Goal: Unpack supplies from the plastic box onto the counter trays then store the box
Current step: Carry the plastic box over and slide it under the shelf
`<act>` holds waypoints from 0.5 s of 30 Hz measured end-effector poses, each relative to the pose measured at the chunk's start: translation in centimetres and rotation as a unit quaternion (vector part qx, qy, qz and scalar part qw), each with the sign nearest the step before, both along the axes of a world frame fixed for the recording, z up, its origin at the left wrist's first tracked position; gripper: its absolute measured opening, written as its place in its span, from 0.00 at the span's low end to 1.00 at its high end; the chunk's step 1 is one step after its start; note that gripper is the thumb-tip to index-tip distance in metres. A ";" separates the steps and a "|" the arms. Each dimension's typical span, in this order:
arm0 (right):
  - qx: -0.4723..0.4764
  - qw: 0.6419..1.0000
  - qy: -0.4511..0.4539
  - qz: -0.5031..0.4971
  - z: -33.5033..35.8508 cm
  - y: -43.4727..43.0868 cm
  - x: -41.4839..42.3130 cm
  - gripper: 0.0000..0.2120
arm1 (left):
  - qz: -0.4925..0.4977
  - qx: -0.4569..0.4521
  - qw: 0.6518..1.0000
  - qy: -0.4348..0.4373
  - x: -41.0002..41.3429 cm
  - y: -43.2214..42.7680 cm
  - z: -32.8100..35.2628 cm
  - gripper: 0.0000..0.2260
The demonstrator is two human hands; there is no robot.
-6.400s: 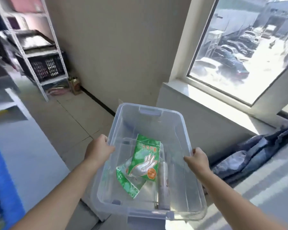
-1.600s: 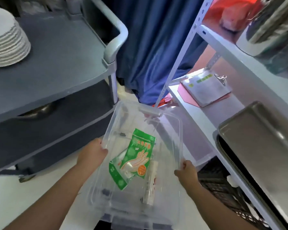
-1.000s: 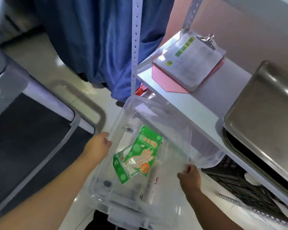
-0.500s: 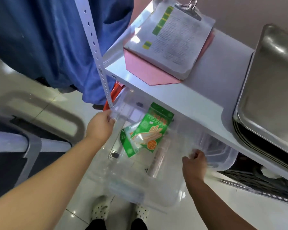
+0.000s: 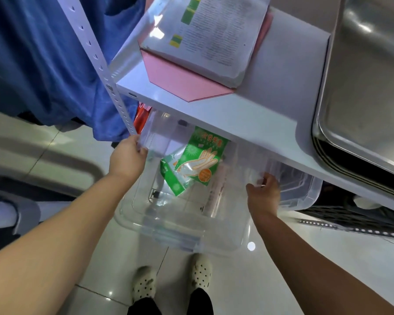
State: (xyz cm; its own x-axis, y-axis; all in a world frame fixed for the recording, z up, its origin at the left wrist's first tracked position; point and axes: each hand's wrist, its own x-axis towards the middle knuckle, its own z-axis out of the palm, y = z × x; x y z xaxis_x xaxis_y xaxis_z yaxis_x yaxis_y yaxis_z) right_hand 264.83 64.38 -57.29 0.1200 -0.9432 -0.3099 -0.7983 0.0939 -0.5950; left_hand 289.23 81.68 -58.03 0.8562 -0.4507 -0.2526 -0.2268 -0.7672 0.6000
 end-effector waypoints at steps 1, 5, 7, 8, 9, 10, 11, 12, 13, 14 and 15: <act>-0.002 1.000 0.004 0.017 0.2 0.3 -0.4 0.13 | -0.007 0.008 1.000 0.006 -0.3 0.4 0.0 0.11; -0.033 0.999 0.008 0.031 2.2 2.1 -2.9 0.19 | -0.038 0.054 0.996 0.057 -2.3 3.6 0.2 0.13; -0.067 0.998 0.009 -0.007 3.6 3.0 -4.7 0.15 | -0.022 0.075 0.994 0.081 -3.4 5.7 0.4 0.12; -0.082 0.996 0.009 -0.039 4.3 3.2 -5.5 0.14 | -0.010 0.088 0.992 0.091 -4.0 6.7 0.5 0.12; -0.096 0.992 0.009 -0.075 5.0 3.2 -6.2 0.13 | -0.003 0.106 0.989 0.100 -4.5 7.4 0.6 0.12; -0.104 0.988 0.009 -0.111 5.5 3.0 -6.7 0.15 | -0.003 0.127 0.986 0.110 -5.1 7.8 0.7 0.12; -0.091 0.985 0.003 -0.144 5.8 2.6 -7.0 0.19 | -0.011 0.146 0.983 0.115 -5.6 7.8 0.9 0.12; -0.050 0.985 -0.013 -0.164 6.0 2.2 -6.9 0.25 | -0.026 0.155 0.981 0.114 -6.1 7.4 1.1 0.13; 0.004 0.986 -0.037 -0.165 6.0 1.8 -6.5 0.30 | -0.040 0.153 0.982 0.105 -6.6 6.6 1.3 0.13; 0.057 0.985 -0.064 -0.150 5.7 1.6 -6.0 0.33 | -0.052 0.144 0.984 0.090 -6.9 5.6 1.4 0.13; 0.089 0.983 -0.084 -0.138 5.0 1.4 -5.5 0.33 | -0.066 0.135 0.986 0.069 -6.9 4.4 1.4 0.13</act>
State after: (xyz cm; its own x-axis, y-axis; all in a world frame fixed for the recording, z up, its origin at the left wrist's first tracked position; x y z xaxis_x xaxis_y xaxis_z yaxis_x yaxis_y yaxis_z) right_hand 259.31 65.73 -52.31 -0.0691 -0.8797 -0.4704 -0.6198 0.4073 -0.6707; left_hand 282.37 86.06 -56.64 0.7443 -0.4557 -0.4882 -0.2658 -0.8728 0.4094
